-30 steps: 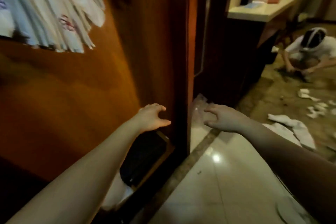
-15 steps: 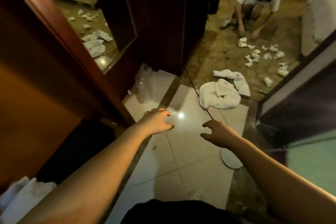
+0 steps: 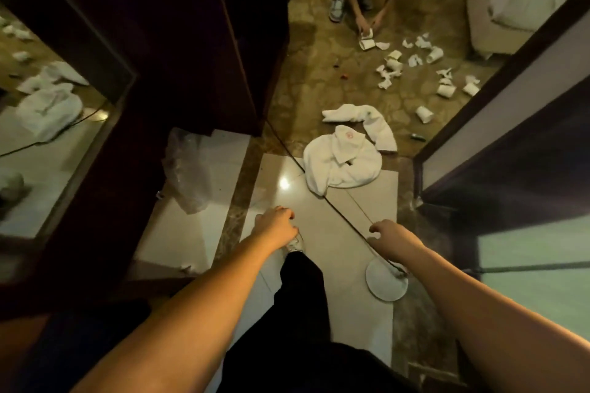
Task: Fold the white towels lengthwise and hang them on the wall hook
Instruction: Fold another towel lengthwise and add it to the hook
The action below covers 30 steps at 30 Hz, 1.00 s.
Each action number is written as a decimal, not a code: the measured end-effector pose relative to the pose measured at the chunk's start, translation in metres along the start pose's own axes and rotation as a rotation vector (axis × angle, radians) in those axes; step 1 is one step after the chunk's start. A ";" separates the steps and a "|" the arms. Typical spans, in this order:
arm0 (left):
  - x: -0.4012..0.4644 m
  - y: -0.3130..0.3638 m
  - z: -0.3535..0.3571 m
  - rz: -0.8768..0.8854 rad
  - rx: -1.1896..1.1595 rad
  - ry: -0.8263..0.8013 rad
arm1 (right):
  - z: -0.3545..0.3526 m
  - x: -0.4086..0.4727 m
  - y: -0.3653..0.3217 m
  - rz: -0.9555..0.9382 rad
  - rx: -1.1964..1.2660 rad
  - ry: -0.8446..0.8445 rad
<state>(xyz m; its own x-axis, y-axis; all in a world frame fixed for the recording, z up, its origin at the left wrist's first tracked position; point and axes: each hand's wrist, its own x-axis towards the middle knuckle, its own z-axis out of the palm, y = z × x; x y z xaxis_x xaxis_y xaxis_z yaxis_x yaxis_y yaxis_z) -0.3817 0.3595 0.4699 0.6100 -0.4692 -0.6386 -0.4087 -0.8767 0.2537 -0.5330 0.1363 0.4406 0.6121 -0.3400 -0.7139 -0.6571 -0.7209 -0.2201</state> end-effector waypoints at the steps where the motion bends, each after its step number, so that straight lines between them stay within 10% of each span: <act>1: 0.031 0.001 -0.013 0.005 0.000 -0.018 | -0.012 0.026 -0.001 0.025 0.015 -0.003; 13: 0.312 0.004 -0.090 -0.031 -0.044 -0.193 | -0.084 0.255 -0.023 0.230 0.238 -0.114; 30: 0.655 -0.017 0.155 -0.398 -0.525 -0.350 | 0.101 0.625 0.039 0.370 0.780 -0.298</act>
<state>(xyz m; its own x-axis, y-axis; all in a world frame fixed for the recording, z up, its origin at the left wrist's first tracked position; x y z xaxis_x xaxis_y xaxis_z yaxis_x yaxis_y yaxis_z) -0.0807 0.0842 -0.0654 0.3565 -0.1210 -0.9264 0.2297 -0.9498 0.2125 -0.2206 -0.0434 -0.0819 0.2353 -0.2203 -0.9466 -0.9662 0.0522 -0.2523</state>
